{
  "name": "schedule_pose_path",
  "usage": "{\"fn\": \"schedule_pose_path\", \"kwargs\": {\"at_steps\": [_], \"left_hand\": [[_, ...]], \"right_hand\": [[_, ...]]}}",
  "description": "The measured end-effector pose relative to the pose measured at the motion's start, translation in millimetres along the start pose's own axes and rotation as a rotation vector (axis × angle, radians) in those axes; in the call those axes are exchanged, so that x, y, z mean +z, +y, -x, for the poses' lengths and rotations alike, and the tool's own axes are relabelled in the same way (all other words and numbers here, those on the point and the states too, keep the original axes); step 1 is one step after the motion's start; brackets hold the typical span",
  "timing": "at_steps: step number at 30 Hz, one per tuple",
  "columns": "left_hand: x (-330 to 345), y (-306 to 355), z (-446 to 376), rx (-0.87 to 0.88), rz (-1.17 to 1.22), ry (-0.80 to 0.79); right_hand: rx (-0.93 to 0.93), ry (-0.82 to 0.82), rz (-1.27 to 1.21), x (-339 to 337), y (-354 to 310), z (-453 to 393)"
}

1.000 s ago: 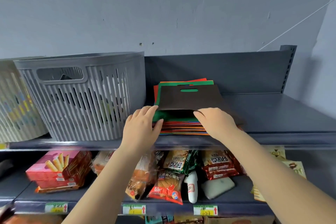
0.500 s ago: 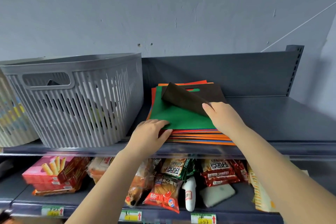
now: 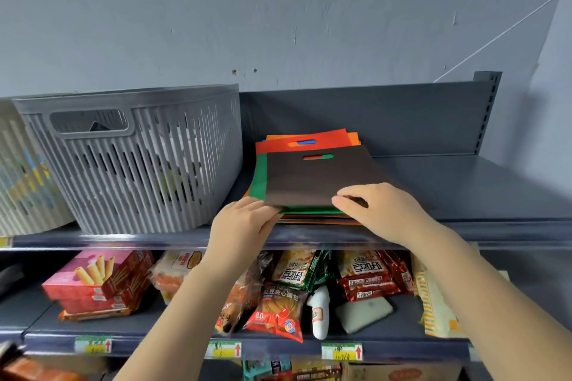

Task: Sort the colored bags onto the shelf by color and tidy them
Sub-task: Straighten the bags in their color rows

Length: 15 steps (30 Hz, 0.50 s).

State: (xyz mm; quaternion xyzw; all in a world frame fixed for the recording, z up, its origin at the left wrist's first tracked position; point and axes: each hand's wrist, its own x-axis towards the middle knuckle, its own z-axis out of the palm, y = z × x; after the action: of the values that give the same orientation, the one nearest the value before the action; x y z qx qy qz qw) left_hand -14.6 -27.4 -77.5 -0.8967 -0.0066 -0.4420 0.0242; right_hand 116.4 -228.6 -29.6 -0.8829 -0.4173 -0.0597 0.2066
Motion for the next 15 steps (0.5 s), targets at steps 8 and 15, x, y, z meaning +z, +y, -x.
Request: {"fn": "schedule_pose_path", "kwargs": {"at_steps": [8, 15], "left_hand": [[-34.8, 3.1, 36.3, -0.041, 0.068, 0.132], [-45.9, 10.4, 55.3, 0.004, 0.14, 0.105]], "right_hand": [[0.432, 0.292, -0.287, -23.4, 24.4, 34.7], [0.687, -0.056, -1.276, -11.3, 16.3, 54.6]]}}
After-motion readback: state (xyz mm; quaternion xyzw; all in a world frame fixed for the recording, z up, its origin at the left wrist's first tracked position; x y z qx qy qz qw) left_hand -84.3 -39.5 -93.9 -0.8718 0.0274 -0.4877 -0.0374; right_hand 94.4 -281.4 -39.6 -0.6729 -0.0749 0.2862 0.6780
